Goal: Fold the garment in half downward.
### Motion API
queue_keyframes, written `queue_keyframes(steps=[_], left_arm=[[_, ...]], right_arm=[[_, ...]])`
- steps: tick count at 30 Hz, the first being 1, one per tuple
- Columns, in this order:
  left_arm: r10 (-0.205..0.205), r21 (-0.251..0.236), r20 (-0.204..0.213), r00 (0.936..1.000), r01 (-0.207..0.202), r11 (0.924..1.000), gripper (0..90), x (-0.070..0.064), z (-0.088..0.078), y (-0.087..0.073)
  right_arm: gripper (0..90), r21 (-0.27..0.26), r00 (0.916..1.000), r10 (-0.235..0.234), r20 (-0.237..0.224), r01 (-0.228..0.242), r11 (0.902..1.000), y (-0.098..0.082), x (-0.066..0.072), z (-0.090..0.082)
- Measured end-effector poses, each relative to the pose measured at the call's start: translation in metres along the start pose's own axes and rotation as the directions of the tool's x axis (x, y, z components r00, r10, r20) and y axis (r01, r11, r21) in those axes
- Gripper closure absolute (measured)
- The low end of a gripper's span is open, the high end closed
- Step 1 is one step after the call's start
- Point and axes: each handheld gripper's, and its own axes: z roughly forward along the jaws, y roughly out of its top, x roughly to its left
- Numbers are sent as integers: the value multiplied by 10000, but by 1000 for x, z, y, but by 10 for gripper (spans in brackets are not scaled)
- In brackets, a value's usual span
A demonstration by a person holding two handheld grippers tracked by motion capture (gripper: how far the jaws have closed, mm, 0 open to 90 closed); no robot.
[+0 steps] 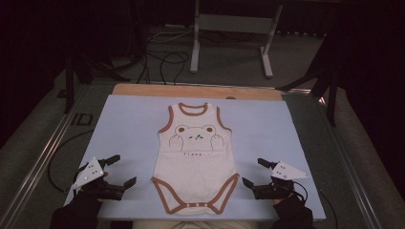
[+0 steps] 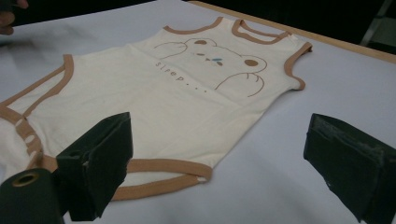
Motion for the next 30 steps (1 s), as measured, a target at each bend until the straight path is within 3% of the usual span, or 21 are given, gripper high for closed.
queue_keyframes(steps=[20,26,30], left_arm=[[250,208,394,9989,-258,9995,2,-4,6,4],[333,279,543,9980,-348,9990,2,-9,3,8],[331,354,660,9973,-355,9987,2,-11,2,11]], right_arm=[[72,155,9996,269,-102,-268,9995,0,-2,1],[71,41,9988,406,-269,-405,9992,7,4,-1],[72,153,9995,246,-182,-243,9996,13,7,0]])
